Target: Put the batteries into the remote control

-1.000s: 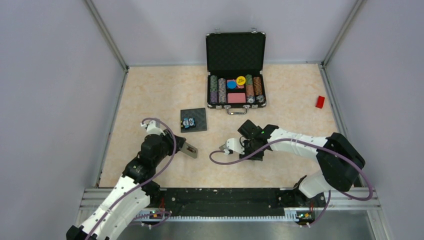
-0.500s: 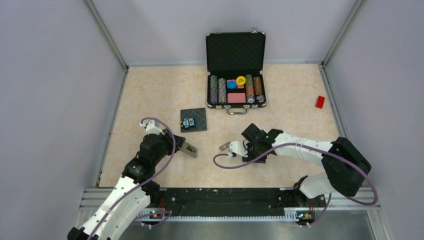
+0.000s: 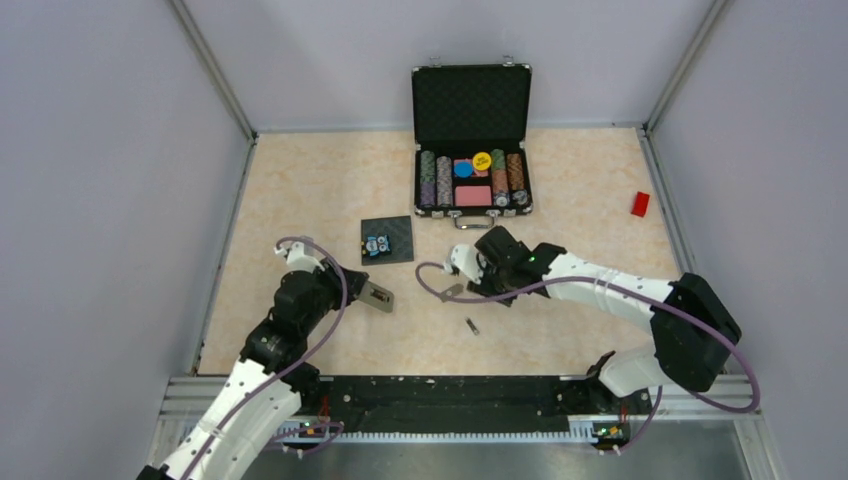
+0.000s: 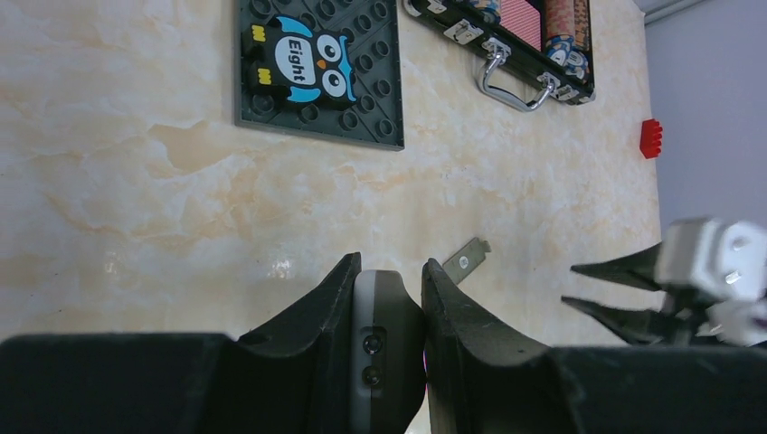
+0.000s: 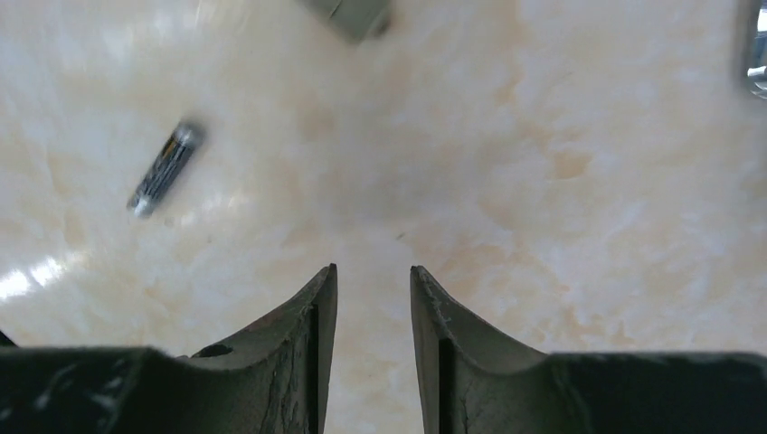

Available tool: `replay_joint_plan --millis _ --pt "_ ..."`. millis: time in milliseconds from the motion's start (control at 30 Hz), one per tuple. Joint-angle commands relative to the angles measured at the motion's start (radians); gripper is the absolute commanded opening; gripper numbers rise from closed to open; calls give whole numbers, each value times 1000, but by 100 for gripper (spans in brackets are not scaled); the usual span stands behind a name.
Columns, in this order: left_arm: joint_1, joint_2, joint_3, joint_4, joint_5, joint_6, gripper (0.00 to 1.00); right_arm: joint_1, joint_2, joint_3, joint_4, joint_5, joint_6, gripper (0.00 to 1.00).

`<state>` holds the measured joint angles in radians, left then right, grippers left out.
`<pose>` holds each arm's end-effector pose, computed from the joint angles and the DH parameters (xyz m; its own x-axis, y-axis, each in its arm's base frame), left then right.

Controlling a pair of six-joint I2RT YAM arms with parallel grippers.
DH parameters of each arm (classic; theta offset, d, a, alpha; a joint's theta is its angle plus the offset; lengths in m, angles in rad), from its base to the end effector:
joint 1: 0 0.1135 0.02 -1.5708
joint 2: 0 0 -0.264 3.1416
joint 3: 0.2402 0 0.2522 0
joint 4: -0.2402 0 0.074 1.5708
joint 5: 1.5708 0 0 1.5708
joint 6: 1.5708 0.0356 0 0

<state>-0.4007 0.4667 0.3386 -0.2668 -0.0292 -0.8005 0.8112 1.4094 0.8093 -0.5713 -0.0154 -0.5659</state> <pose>0.1256 -0.0521 0.2183 -0.5087 -0.5636 -0.6508 0.0000 0.7559 -0.6546 0.1761 0.1862 0.1843 -0.1446 -0.9308 -0.3358 -0.9556 0.2194 -0.1965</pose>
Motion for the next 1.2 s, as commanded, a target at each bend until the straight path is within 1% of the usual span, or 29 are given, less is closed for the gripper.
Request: replay_joint_plan --millis 0,33,67,133,167,267,333,367,500,700,867,1167 --pt "5 -23 47 0 -43 9 0 -11 -6 217 77 139 457 34" --pt "6 -26 50 -7 -56 8 0 -11 10 271 23 165 558 28" --pt "8 -30 56 -18 -72 7 0 -9 26 307 -23 179 668 27" --pt "7 -37 66 -44 -104 5 0 14 30 295 -35 125 807 30" --pt "7 -41 71 -53 -122 6 0 55 19 273 -34 160 908 32" --pt "7 -46 93 -85 -152 12 0 149 5 199 -22 228 1094 41" --pt "7 -51 106 -99 -161 18 0 190 13 161 -13 210 1178 44" --pt "7 -54 111 -103 -162 23 0 217 27 153 -16 226 1214 44" --pt "7 -63 121 -126 -165 29 0 322 91 168 -60 294 1308 45" --pt "7 -91 123 -152 -159 32 0 388 183 184 -77 306 1405 43" --pt "7 -114 124 -178 -156 32 0 416 249 213 -67 331 1416 38" --pt "7 -168 117 -227 -154 20 0 447 308 258 -59 347 1408 37"
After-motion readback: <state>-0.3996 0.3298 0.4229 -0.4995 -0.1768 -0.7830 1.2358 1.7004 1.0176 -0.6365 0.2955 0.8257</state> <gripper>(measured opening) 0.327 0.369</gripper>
